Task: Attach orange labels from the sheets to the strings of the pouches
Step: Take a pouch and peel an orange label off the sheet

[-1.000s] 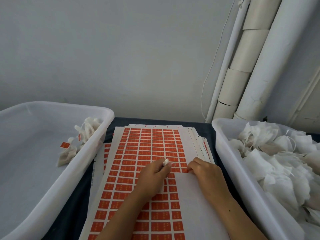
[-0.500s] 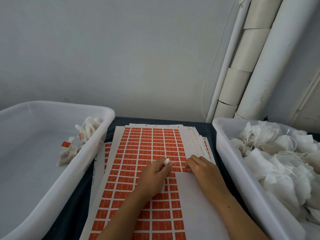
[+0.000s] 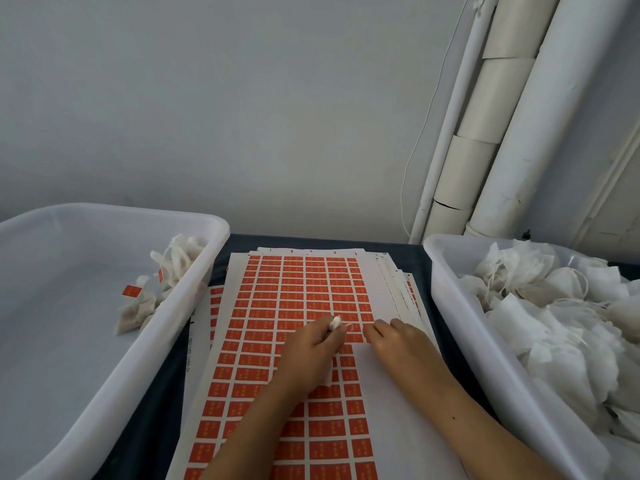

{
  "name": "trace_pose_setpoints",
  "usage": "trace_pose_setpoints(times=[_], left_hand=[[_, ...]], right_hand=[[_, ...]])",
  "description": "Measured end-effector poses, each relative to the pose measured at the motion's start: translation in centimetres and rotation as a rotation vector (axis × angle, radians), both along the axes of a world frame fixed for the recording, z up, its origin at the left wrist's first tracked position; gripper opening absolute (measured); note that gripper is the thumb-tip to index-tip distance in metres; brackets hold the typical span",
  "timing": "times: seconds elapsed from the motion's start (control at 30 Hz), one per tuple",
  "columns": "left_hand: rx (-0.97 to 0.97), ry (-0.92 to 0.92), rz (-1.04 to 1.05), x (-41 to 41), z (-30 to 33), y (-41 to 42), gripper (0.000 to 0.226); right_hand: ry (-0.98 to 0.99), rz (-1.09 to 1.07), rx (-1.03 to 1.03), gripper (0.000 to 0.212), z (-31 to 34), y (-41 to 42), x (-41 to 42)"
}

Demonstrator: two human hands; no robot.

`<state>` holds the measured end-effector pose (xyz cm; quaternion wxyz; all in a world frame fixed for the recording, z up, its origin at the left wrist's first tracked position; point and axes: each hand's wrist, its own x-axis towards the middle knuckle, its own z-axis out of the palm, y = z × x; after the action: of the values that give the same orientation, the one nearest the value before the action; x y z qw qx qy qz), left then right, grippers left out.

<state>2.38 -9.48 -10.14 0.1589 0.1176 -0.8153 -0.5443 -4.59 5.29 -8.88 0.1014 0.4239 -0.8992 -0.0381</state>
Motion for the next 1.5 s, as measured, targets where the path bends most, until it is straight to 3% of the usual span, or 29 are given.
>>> trace_pose_setpoints(times=[0.37, 0.6, 0.9, 1.13, 1.5], left_hand=[[0.013, 0.007, 0.048, 0.7, 0.1, 0.3, 0.033], [0.038, -0.026, 0.065, 2.0, -0.2, 0.7, 0.035], [-0.055, -0.044, 0.091, 2.3, -0.4, 0.8, 0.036], [-0.220, -0.152, 0.104, 0.9, 0.2, 0.8, 0.039], [-0.260, -0.279, 0.100, -0.4, 0.6, 0.6, 0.039]], right_hand=[[0.012, -0.021, -0.021, 0.044, 0.5, -0.3, -0.6], [-0.158, -0.137, -0.259, 0.032, 1.0, 0.4, 0.0], [-0.044, 0.084, 0.086, 0.045, 1.9, 1.8, 1.3], [-0.028, 0.126, 0.144, 0.043, 1.4, 1.5, 1.4], [-0.013, 0.160, 0.110, 0.045, 1.3, 1.6, 1.1]])
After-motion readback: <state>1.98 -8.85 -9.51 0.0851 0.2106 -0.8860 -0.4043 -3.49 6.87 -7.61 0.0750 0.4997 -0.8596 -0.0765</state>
